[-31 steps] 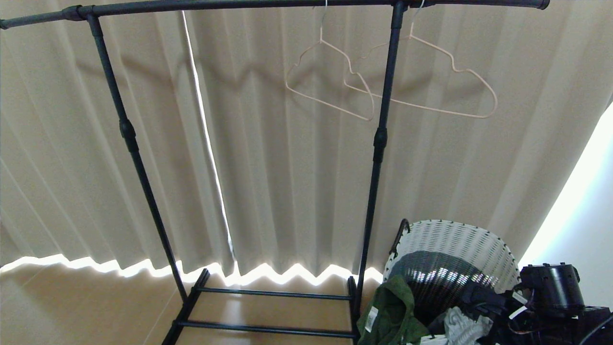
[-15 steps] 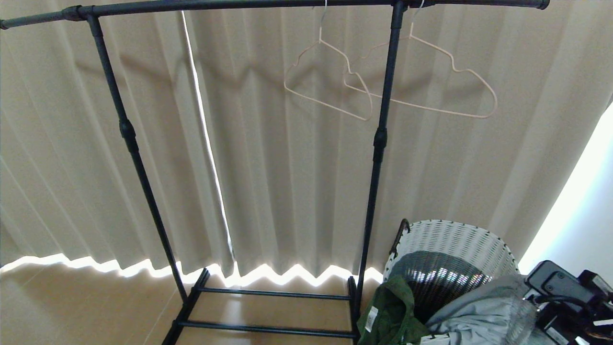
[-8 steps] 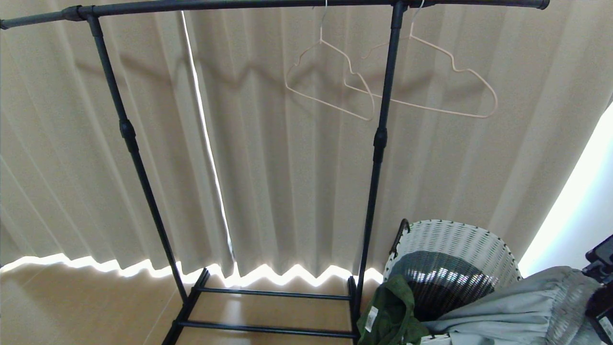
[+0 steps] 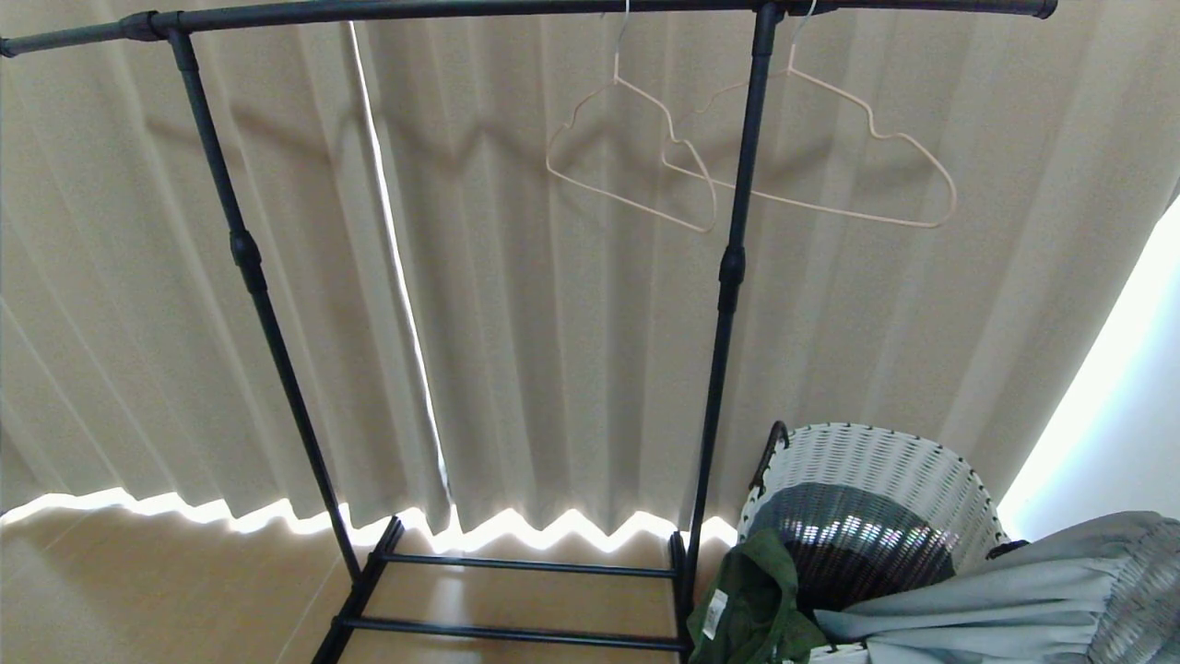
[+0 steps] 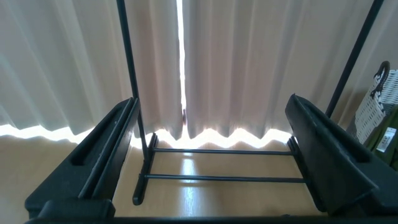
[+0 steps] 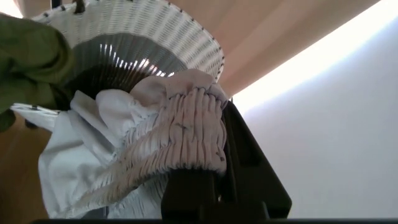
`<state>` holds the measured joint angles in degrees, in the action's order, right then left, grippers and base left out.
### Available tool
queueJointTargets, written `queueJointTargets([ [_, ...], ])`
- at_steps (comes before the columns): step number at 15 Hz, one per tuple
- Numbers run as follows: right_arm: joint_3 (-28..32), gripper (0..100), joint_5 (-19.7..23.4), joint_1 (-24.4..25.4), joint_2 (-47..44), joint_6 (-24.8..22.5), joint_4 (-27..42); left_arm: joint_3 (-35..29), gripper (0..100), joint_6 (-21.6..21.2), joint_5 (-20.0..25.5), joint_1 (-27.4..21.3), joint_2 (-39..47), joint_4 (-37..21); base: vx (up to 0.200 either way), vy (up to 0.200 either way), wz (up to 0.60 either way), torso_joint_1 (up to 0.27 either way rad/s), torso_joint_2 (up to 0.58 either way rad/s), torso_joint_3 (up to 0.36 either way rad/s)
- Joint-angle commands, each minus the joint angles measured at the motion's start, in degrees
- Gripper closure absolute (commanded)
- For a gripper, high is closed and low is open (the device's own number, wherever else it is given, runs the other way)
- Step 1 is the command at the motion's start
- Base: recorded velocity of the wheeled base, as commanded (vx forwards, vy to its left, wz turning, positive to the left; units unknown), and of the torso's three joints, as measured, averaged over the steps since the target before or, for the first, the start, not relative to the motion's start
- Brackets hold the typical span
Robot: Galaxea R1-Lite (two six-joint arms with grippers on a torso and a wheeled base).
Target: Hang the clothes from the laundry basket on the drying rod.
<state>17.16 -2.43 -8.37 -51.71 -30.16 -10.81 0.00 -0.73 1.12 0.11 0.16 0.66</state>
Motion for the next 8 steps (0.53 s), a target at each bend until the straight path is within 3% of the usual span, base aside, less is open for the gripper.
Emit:
queueJointTargets([
  [1, -0.8, 100, 0.1, -0.1, 2.0, 0.0, 0.2, 0.0, 0, -0.1, 0.0, 0.1, 0.1, 0.0, 0.000, 0.000, 0.00, 0.000, 0.00, 0.000],
  [4, -2.1, 100, 0.8, -0.1, 2.6, 0.2, -0.3, 0.0, 0, -0.1, 0.0, 0.1, 0.1, 0.0, 0.000, 0.000, 0.00, 0.000, 0.00, 0.000],
  [8, -2.1, 100, 1.5, -0.1, 3.6, 0.2, 0.0, 0.0, 0, -0.1, 0.0, 0.1, 0.1, 0.0, -0.200, -0.200, 0.00, 0.001, 0.00, 0.001],
])
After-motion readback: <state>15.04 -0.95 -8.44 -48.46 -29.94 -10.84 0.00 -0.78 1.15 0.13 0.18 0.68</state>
